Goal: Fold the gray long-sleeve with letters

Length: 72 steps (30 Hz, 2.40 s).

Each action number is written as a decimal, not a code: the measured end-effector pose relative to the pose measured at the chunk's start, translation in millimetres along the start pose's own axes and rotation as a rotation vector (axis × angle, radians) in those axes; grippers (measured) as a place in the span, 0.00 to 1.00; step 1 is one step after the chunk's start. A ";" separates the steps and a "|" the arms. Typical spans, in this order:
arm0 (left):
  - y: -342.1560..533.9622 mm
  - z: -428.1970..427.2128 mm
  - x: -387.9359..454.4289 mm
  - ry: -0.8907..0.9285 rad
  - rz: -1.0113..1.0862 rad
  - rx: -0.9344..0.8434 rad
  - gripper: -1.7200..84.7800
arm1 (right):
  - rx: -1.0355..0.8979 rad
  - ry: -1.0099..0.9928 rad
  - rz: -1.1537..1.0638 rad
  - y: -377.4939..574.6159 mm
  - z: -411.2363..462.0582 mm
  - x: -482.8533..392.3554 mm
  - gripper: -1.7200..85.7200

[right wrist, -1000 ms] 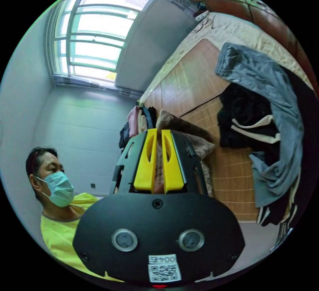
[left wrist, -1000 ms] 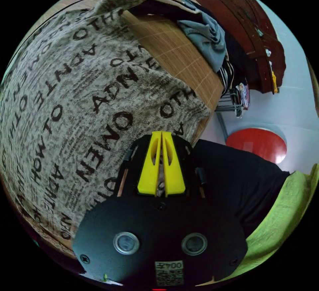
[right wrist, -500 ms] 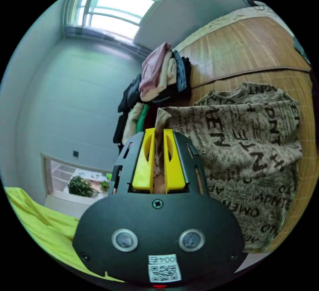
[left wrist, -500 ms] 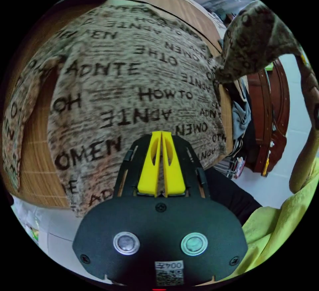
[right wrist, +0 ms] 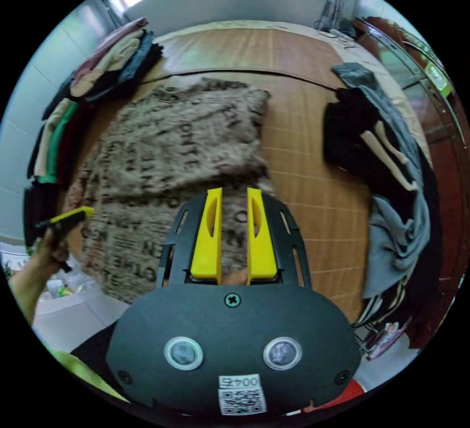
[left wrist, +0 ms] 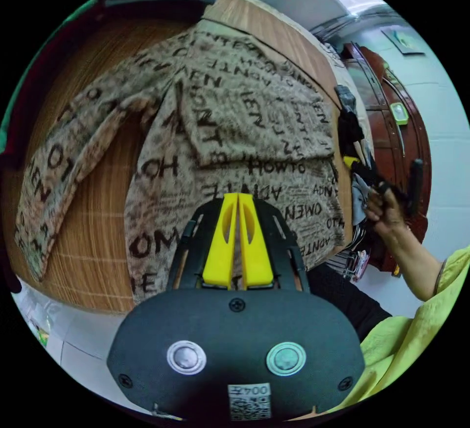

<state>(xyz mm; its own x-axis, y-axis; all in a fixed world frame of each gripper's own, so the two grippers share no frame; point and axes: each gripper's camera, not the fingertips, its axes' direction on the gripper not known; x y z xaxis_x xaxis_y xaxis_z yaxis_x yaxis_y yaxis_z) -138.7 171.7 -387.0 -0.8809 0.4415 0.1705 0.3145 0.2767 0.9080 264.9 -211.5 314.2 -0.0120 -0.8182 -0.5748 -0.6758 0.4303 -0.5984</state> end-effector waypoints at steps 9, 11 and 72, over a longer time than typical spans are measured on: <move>-160.0 47.9 153.5 -0.010 0.528 0.038 0.09 | 0.017 0.180 -0.293 -2.3 34.9 -4.6 0.14; -192.4 69.6 186.3 -0.020 0.619 -0.002 0.10 | 0.027 0.179 -0.327 -7.8 43.6 -11.3 0.14; 21.7 -24.5 88.5 -0.533 0.129 0.142 0.03 | 0.113 -0.074 0.228 -208.1 86.0 108.0 0.06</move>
<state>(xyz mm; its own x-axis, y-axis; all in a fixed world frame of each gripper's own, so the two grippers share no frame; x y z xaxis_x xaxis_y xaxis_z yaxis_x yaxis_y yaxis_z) -218.4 195.9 -342.8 -0.5438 0.8388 0.0264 0.4846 0.2882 0.8259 467.6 -356.6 328.7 -0.0981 -0.6670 -0.7386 -0.5748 0.6438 -0.5051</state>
